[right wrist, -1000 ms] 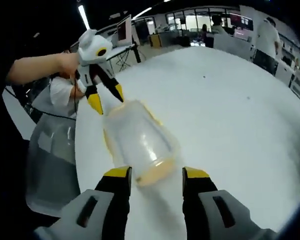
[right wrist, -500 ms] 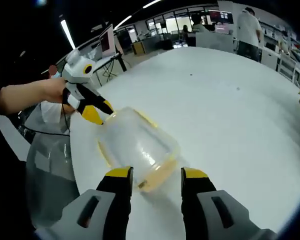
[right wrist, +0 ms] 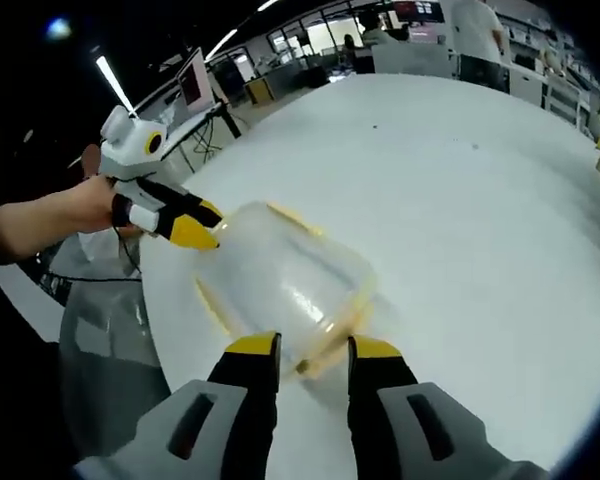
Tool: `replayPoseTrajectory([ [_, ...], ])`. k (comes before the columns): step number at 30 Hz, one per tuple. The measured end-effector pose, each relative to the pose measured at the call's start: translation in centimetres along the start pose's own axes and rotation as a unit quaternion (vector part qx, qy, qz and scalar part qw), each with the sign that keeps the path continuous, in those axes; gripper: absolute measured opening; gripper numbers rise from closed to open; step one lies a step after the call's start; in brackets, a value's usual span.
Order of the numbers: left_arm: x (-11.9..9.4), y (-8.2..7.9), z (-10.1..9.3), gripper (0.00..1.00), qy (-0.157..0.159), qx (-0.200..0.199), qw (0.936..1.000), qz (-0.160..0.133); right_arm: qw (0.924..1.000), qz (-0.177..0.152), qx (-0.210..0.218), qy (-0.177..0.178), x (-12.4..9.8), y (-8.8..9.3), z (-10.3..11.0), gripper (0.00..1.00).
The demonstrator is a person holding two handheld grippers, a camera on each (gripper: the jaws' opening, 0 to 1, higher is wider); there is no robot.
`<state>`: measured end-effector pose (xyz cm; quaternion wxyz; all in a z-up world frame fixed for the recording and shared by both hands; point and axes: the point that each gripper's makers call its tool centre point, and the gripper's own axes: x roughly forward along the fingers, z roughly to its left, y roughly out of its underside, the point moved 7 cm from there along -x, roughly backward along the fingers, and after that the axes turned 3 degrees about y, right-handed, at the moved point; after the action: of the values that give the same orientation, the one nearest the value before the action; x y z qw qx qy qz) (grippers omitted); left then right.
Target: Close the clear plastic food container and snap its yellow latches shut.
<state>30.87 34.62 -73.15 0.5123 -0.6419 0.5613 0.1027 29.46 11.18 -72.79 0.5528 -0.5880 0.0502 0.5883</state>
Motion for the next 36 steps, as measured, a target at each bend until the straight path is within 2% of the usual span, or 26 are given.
replayPoseTrajectory([
  [1, 0.0, 0.0, 0.0, 0.19, -0.001, -0.005, 1.0, -0.001, 1.0, -0.001, 0.001, -0.004, 0.0, 0.0, 0.0, 0.22],
  [2, 0.0, -0.2, -0.1, 0.19, 0.003, -0.026, 0.9996, -0.008, 0.9999, -0.005, 0.001, -0.01, 0.1, -0.1, -0.1, 0.21],
  [3, -0.1, -0.5, -0.2, 0.18, 0.009, -0.014, 0.9998, -0.007, 0.9976, 0.051, 0.038, -0.027, -0.6, 1.5, 0.6, 0.2],
  [4, -0.3, -0.6, -0.3, 0.18, 0.008, -0.018, 0.9998, -0.006, 0.9997, 0.011, 0.004, -0.022, 0.3, 0.1, 0.2, 0.2],
  [7, -0.4, -0.4, -0.3, 0.18, 0.007, -0.034, 0.9994, 0.0, 0.9996, 0.014, 0.01, -0.022, 0.2, 0.1, 0.3, 0.2],
  [14, -0.6, 0.2, -0.9, 0.2, -0.015, -0.029, 0.9994, 0.008, 0.9989, -0.011, 0.04, -0.02, 0.3, 0.3, 0.0, 0.21],
  [19, -0.4, 0.4, -0.4, 0.21, -0.015, -0.032, 0.9994, 0.006, 0.999, -0.007, 0.041, -0.017, 0.5, -0.3, -0.1, 0.22],
  [26, -0.4, 0.9, -0.7, 0.22, -0.01, -0.022, 0.9997, 0.006, 0.9994, -0.006, 0.031, -0.013, 0.3, -0.1, -0.1, 0.23],
  [27, -0.4, 0.9, -0.8, 0.23, -0.01, -0.021, 0.9997, 0.005, 0.9998, -0.001, 0.02, -0.006, 0.2, -0.2, 0.0, 0.23],
  [32, -0.5, 1.0, -0.8, 0.25, -0.008, 0.013, 0.9999, 0.005, 0.9985, 0.014, -0.047, 0.023, 0.1, -0.8, 0.4, 0.24],
  [34, -0.6, 0.8, -1.0, 0.26, -0.027, 0.056, 0.9981, 0.003, 0.9975, 0.023, -0.062, 0.022, 0.1, -1.0, 0.4, 0.25],
  [36, -0.8, 0.6, -1.4, 0.25, -0.047, 0.108, 0.9931, 0.0, 0.9933, 0.032, -0.108, 0.028, 0.1, -1.4, 0.3, 0.26],
])
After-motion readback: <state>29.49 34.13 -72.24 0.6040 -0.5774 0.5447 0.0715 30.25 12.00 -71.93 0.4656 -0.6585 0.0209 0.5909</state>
